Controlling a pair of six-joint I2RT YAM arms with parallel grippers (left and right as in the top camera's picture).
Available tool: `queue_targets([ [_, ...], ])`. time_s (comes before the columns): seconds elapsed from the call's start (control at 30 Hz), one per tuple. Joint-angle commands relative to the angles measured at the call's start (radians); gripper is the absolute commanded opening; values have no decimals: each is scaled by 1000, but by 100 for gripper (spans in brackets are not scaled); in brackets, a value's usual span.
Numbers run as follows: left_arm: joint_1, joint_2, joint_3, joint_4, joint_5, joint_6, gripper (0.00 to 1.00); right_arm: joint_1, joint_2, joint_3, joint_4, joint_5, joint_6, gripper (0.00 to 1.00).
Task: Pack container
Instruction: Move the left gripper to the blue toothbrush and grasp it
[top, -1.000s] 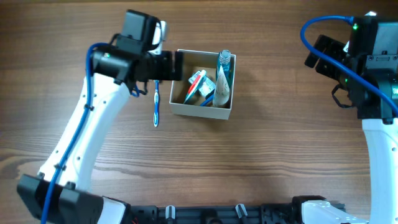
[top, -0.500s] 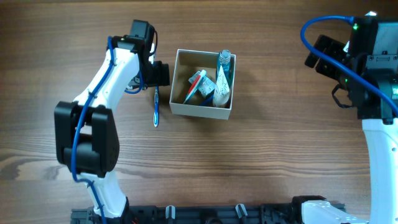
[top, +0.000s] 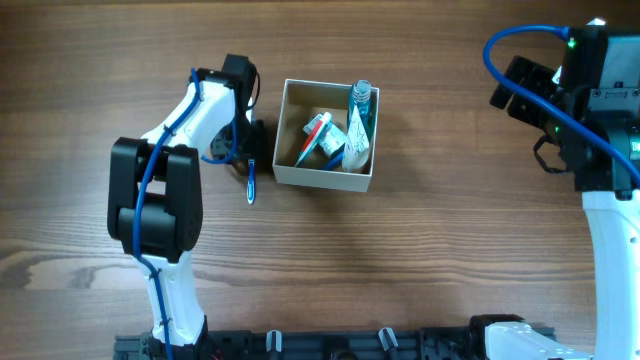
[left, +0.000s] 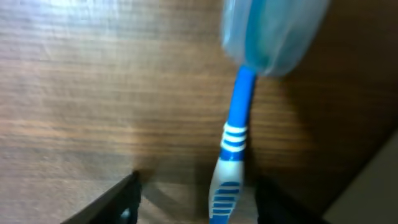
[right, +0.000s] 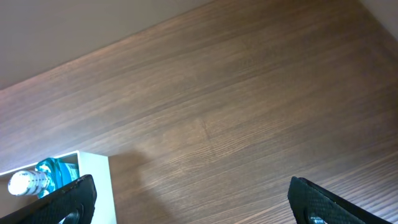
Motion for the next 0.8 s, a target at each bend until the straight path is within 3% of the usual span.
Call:
queue_targets([
  [0.0,1,12,-31,7,-2,-3,42,0,-6,18,3,-1,2,100],
  [0.13,2,12,-39,7,-2,-35,4,0,-6,18,3,-1,2,100],
  [0.43,16,-31,-23,-24,-14,-77,4,0,-6,18,3,-1,2,100],
  [0.77,4,-348,177,-213,-10,-77,4,0,-6,18,3,-1,2,100],
])
